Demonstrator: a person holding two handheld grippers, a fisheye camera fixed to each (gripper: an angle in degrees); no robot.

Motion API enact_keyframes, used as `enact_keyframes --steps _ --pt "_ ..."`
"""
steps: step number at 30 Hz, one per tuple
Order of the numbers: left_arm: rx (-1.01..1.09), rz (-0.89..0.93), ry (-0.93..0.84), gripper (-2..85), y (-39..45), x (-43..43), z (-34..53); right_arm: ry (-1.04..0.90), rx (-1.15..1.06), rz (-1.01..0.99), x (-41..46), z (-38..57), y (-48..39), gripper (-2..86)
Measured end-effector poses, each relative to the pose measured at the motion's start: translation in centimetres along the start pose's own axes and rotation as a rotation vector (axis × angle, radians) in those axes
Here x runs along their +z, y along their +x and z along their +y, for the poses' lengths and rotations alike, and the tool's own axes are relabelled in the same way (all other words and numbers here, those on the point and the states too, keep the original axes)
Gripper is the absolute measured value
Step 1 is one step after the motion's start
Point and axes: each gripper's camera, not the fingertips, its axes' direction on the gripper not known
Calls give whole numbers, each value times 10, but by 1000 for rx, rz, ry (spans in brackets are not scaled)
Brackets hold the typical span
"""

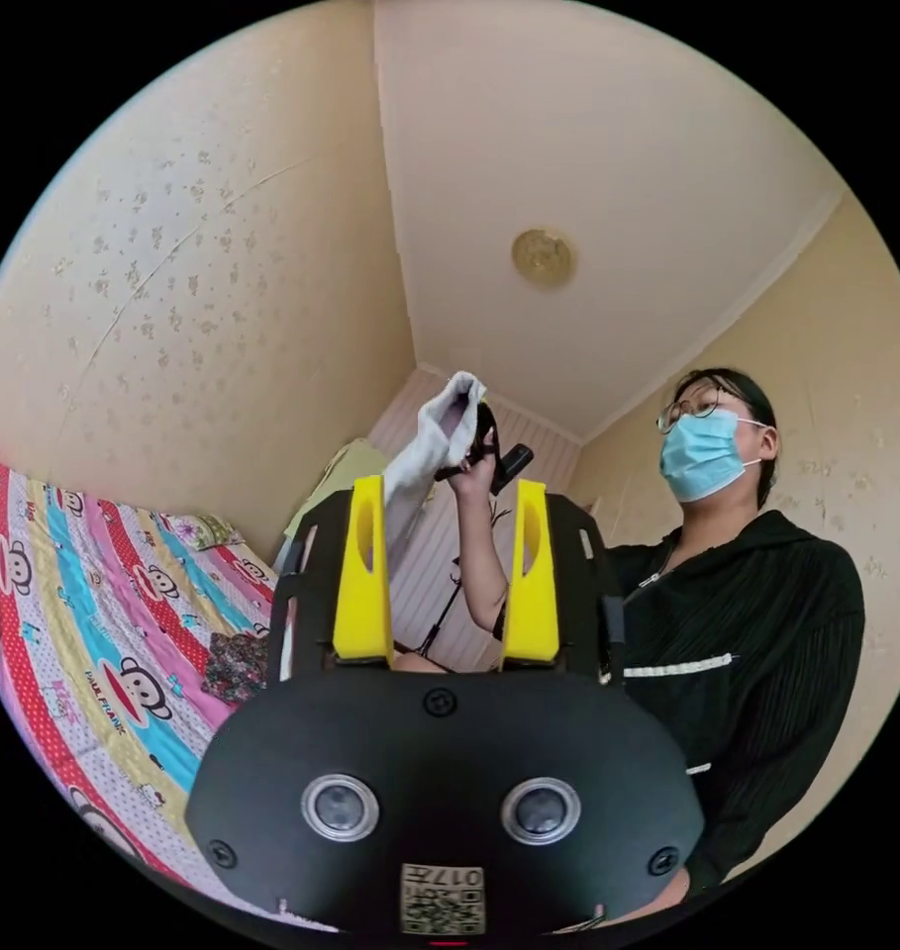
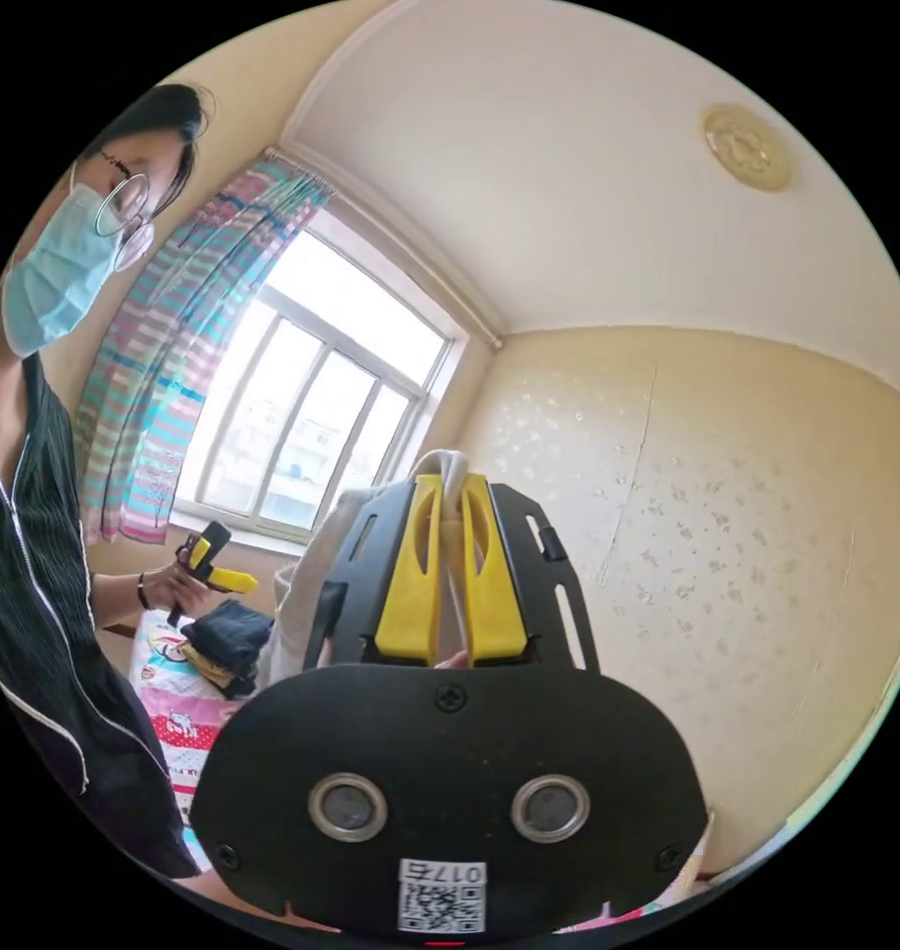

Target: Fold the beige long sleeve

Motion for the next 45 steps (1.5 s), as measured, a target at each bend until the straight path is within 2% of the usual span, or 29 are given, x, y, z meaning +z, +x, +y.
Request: enact_keyframes --steps 4,7,10,14,16,18,23,25,31,33,37,42,45 --pt "48 -225 -142 253 10 83 2 -2 -78 143 5 -13 -51 30" --pt "47 -327 -218 255 -2 134 21 47 -104 84 -1 -23 -79 31" --pt "-8 -217 -200 250 -17 155 30 110 -93 10 -16 -32 -99 31" --pt "-60 -47 -35 229 -25 139 31 246 -94 -128 -49 -35 -116 31" --pt "-75 15 5 232 -24 132 29 247 -60 -154 -56 -37 -119 31" --pt "-58 56 -30 240 -15 138 29 204 -28 -148 -54 -39 -128 32" --pt "142 455 -310 243 60 209 46 29 -6 -46 -20 -47 -162 33" --pt "197 462 -302 239 79 214 52 -14 -2 17 -10 -51 -173 33" --pt "96 386 -155 215 78 204 63 -69 -70 129 9 -66 -207 35" --pt "70 307 -171 182 76 212 69 -47 -85 117 12 -70 -220 35" --pt "20 44 -214 64 79 237 83 -52 -72 182 15 -75 -227 35" --pt "63 -137 -233 51 95 226 65 -64 9 112 2 -64 -204 37" --pt "99 -290 -79 46 110 185 45 -115 76 99 -4 -48 -187 38"
